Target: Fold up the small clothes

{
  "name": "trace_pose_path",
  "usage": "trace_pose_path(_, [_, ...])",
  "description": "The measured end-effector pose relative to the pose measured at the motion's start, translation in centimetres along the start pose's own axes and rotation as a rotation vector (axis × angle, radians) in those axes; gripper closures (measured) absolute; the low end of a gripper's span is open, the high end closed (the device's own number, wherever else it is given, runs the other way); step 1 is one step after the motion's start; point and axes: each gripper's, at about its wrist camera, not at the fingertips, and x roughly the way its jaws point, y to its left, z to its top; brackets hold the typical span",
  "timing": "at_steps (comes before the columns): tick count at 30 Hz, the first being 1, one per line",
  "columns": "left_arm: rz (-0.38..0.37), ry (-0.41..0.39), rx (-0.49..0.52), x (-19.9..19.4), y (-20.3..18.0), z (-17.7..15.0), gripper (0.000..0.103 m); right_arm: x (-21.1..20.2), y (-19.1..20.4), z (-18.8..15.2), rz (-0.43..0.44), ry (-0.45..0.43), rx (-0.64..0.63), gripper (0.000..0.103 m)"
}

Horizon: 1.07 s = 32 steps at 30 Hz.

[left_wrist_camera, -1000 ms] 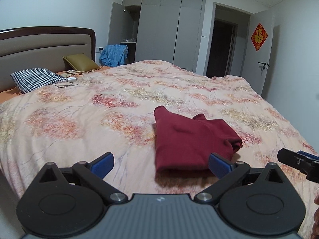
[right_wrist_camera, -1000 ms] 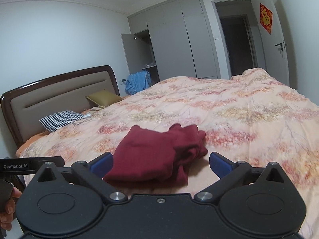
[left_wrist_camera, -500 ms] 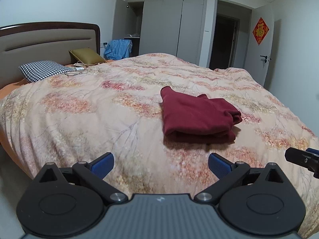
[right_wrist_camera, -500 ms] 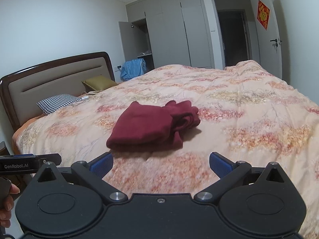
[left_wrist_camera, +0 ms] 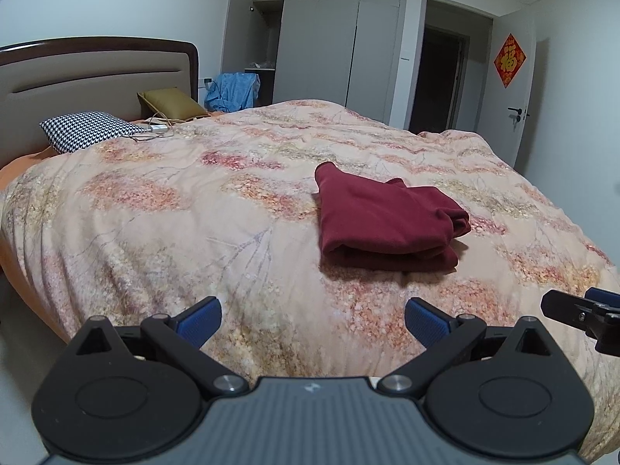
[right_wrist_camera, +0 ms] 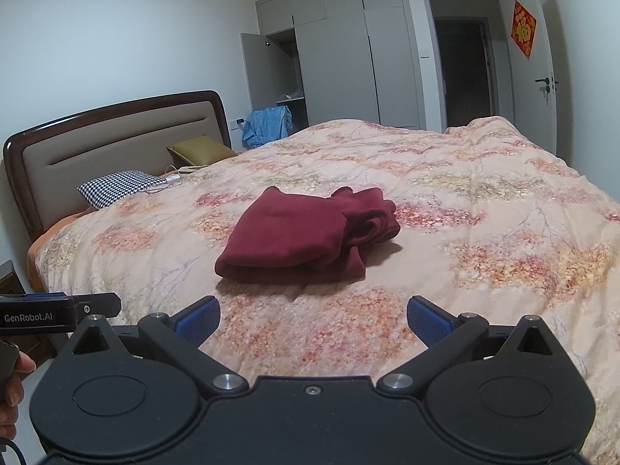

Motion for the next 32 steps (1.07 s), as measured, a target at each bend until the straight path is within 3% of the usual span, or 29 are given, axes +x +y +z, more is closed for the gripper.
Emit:
trace_pose_path(19, [0.018, 0.012, -0.015, 0.1, 0.4, 0.1, 0.000, 0.5, 0.1, 0.1, 0.012, 0.008, -0.001, 0.001])
trace_pose_path(25, [0.057, 0.014, 0.052, 0.3, -0.7, 0.2, 0.000, 0.9, 0.1, 0.0, 0.022, 0.018, -0.001, 0.001])
trace_pose_path(32, [0.046, 0.042, 0.029, 1.1, -0.5, 0.3, 0.000, 1.6, -0.4, 0.0, 0.025, 0.033, 0.008, 0.001])
